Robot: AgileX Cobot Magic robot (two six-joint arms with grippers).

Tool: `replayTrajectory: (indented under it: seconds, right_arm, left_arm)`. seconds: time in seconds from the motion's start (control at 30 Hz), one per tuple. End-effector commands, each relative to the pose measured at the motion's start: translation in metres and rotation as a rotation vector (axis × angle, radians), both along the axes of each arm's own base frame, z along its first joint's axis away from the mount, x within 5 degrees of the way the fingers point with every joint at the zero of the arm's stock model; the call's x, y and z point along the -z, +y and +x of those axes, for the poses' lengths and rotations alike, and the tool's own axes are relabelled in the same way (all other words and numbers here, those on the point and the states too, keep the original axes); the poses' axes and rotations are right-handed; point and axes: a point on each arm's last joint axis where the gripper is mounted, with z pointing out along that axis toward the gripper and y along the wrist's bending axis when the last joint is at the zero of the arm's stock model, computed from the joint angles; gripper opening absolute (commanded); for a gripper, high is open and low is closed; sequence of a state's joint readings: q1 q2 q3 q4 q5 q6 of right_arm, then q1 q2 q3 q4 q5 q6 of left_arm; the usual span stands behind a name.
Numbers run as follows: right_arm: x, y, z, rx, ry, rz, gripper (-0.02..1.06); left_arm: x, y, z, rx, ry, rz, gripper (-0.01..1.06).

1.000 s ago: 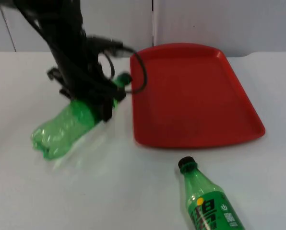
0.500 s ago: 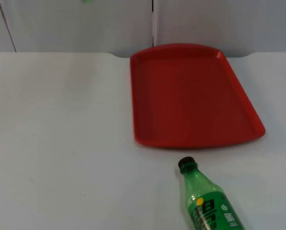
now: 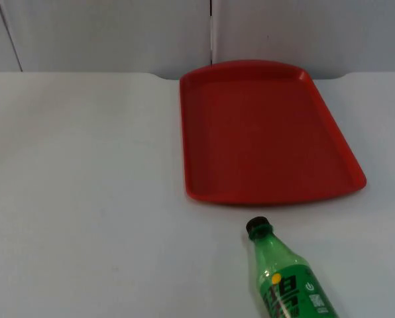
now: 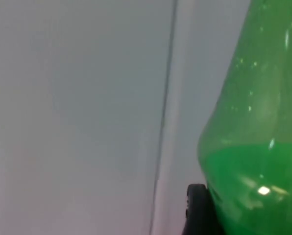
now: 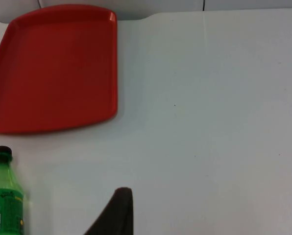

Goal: Place the bottle upright on the tray.

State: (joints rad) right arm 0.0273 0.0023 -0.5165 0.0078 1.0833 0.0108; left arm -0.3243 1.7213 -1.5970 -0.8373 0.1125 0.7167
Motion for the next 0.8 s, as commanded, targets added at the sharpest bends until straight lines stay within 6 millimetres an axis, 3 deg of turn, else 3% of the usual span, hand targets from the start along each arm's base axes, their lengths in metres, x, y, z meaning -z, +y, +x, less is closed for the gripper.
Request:
replayTrajectory:
  seconds: [0.0,0.17,0.4,0.47,0.6,0.77]
  right_arm:
    - [0.0,0.0,0.0,0.005,-0.009,0.001,1.05]
    - [0.0,0.0,0.0,0.005,-0.009,0.001,1.05]
    - [0.0,0.0,0.0,0.005,-0.009,0.001,1.05]
    - [0.0,0.0,0.0,0.005,-0.009,0.001,1.05]
    - [0.0,0.0,0.0,0.005,-0.009,0.001,1.05]
    - [0.0,0.0,0.0,0.003,-0.009,0.003,1.05]
  left_arm:
    - [-0.001,-0.001,0.002,-0.031,-0.021,-0.03,0.0]
    - [0.009,-0.009,0.014,0.001,-0.017,0.036,0.0]
    - [0.01,-0.031,0.02,0.224,-0.091,0.227,0.0]
    - [0.008,-0.033,0.02,0.264,-0.117,0.217,0.0]
    - [0.004,-0.031,0.023,0.393,-0.169,-0.02,0.0]
    - [0.021,-0.032,0.031,0.455,-0.197,0.039,0.0]
